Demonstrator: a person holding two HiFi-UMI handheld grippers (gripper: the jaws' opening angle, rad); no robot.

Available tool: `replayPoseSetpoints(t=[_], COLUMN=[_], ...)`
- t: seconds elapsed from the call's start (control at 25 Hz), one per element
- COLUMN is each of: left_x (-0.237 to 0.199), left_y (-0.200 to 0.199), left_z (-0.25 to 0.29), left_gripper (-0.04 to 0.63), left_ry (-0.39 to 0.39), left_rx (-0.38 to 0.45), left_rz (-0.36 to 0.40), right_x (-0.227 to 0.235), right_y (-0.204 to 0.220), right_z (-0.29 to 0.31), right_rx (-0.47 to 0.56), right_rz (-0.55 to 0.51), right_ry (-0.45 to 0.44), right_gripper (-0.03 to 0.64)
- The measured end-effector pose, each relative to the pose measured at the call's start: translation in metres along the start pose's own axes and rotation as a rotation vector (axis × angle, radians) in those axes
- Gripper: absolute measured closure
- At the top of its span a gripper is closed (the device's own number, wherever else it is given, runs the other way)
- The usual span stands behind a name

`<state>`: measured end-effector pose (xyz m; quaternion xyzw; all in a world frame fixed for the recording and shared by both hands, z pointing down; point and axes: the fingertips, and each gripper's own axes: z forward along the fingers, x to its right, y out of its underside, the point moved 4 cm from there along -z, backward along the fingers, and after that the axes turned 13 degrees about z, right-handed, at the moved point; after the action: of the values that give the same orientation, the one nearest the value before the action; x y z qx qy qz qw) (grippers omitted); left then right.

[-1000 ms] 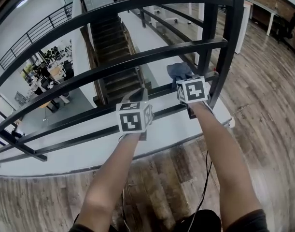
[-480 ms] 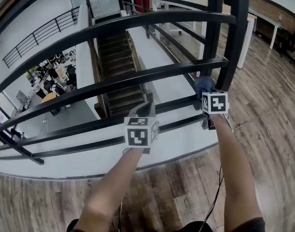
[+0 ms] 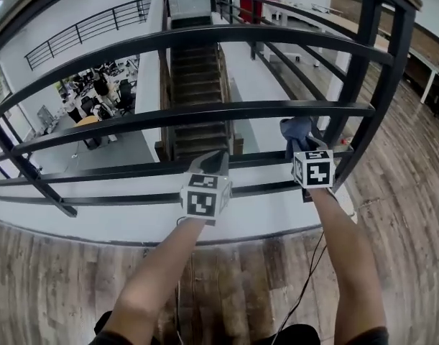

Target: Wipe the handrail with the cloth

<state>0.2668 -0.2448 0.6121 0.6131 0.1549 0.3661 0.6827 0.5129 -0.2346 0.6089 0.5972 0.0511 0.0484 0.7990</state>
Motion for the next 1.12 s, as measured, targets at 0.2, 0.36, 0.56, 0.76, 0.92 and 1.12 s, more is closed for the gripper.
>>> replayPoseSetpoints(t=[0.2, 0.36, 0.56, 0.76, 0.92, 1.12], left_x=[-0.092, -0.167, -0.26, -0.343, -0.401, -0.468], left_y=[0.028, 0.057, 0.091, 0.136, 0.175, 0.235], left_z=[-0.061, -0.123, -0.2, -0.28, -0.337, -0.41], left_gripper=[0.597, 0.597, 0.597, 0.597, 0.597, 0.597], left_ry=[-0.107, -0.197, -0.32, -0.426, -0.504, -0.623], left_rx=[-0.024, -0.053, -0.056, -0.075, -0.102, -0.127], left_rz=[-0.044, -0.031, -0.051, -0.108, -0.055, -0.144], right_x=[-0.154, -0.279, -0.427, -0.562, -0.665, -0.779], right_y=[-0.02, -0.019, -0.021, -0.014, 0.002, 0.046], right_z=[0.016, 0.015, 0.007, -0.008, -0.019, -0.033], right_rx=[-0.006, -0.018, -0.016, -0.019, -0.007, -0.038], right_rz=[-0.064, -0.15, -0.178, -0.192, -0.233, -0.301], right_ry=[-0.19, -0.311, -0.456, -0.58, -0.67, -0.767], right_gripper=[0.526, 0.526, 0.526, 0.526, 0.526, 0.526])
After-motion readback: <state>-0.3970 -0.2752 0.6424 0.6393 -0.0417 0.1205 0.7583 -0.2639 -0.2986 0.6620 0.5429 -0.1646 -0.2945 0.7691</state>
